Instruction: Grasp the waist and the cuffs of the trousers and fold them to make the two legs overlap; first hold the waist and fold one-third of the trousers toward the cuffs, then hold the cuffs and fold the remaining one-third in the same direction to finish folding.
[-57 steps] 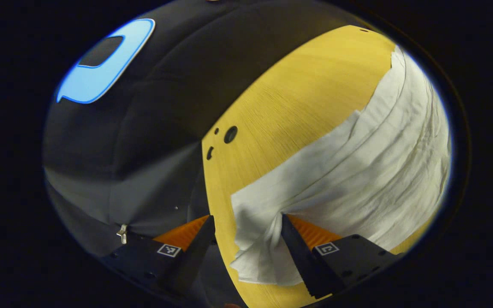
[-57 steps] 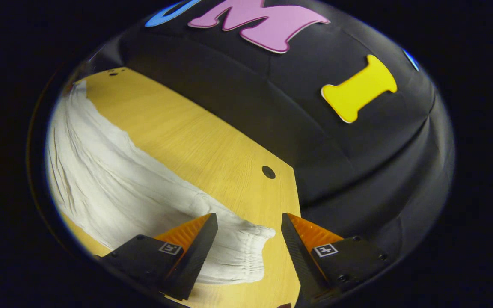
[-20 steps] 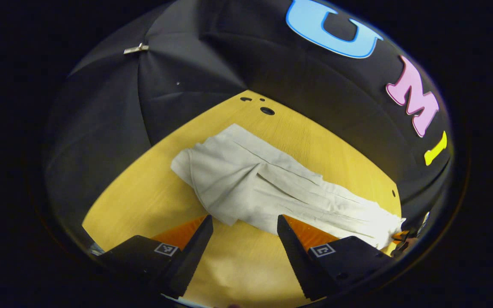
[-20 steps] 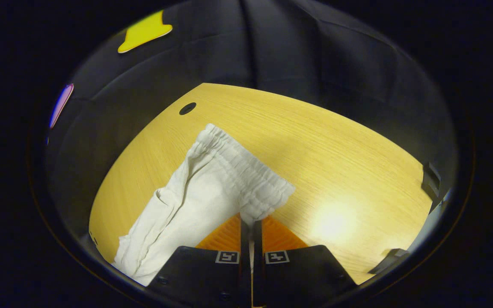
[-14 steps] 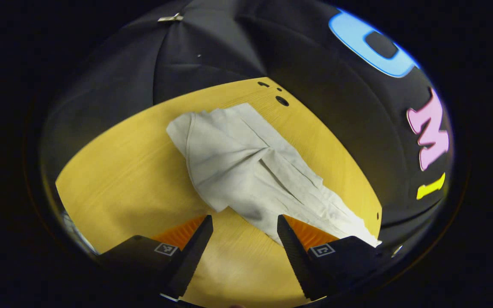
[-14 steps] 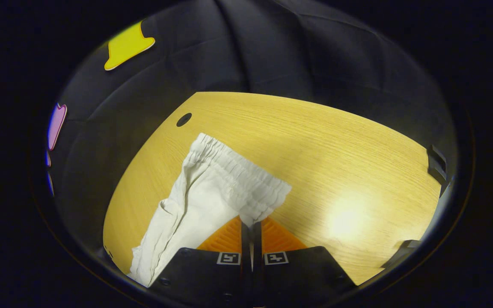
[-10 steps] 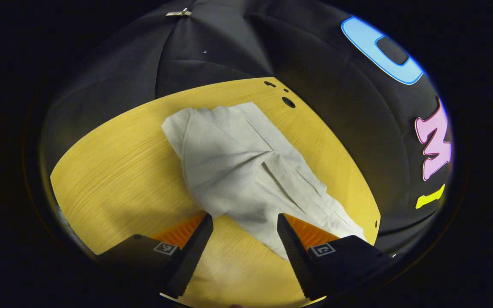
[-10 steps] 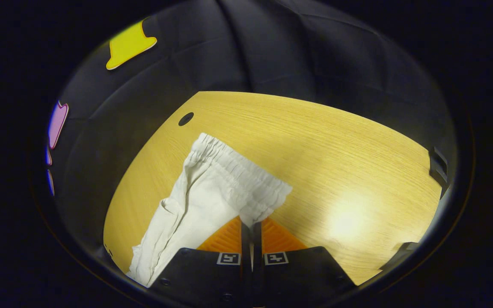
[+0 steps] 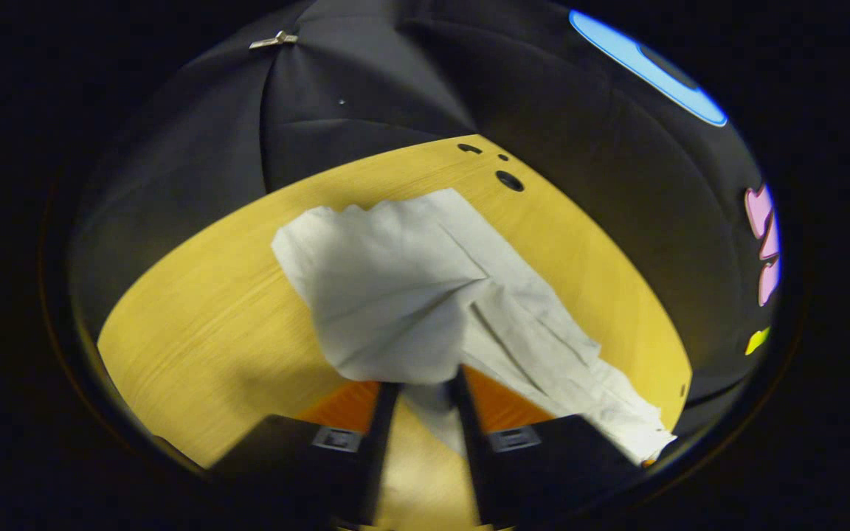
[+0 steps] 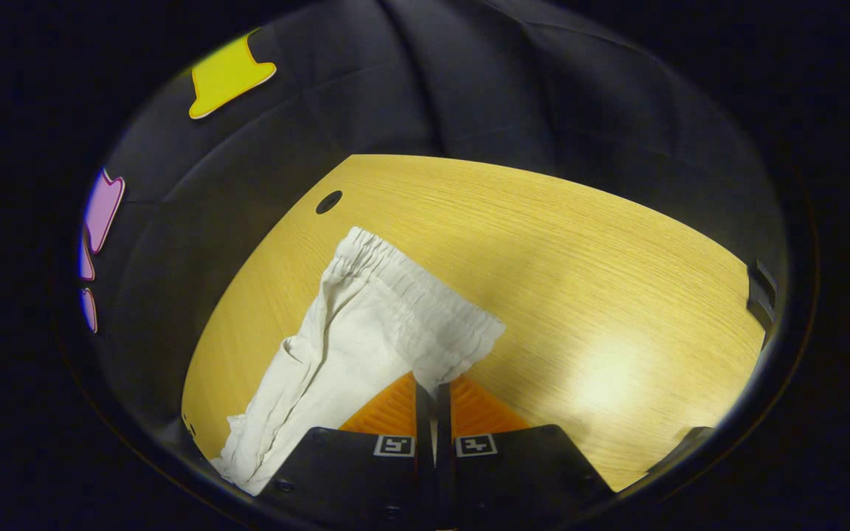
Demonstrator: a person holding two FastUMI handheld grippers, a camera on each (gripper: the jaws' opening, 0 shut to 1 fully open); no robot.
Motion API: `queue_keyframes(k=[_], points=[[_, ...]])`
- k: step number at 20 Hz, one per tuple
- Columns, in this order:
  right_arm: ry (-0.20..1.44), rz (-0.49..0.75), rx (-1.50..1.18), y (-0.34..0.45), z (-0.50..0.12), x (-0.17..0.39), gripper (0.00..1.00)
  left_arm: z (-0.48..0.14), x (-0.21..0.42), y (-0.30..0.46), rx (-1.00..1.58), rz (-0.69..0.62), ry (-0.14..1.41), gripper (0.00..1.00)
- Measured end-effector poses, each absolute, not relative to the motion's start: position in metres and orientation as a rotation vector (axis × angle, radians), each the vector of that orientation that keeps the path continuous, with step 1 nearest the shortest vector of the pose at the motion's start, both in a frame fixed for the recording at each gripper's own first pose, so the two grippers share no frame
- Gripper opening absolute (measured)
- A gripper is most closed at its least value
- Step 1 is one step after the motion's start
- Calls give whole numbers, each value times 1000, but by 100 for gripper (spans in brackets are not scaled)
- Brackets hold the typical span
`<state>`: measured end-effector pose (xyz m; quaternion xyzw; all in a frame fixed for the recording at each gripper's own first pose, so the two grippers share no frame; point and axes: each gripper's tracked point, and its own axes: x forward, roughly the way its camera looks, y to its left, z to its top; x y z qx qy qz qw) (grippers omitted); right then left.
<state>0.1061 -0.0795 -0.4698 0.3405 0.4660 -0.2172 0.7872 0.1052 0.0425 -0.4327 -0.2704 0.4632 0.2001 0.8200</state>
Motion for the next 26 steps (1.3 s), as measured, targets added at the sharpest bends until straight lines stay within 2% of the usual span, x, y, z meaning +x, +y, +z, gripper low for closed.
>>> queue_keyframes(k=[1,2,3,5,13,19,26], points=[[999,-460,736,-80,-469,105,5,-429,105,44,-594,408,989,29],[990,-454,743,-80,-468,105,5,-431,105,40,-619,394,985,24],[979,-451,753,-80,-468,105,5,-433,105,39,-648,387,988,12],[934,-448,778,-81,-460,106,5,-433,100,37,-647,372,982,6],[844,-426,696,-104,-400,107,5,-440,100,28,-686,350,970,6],[729,-255,536,-85,-331,128,5,-428,97,33,-682,338,975,6],[596,-19,390,6,-243,148,5,-435,94,28,-653,314,997,6]])
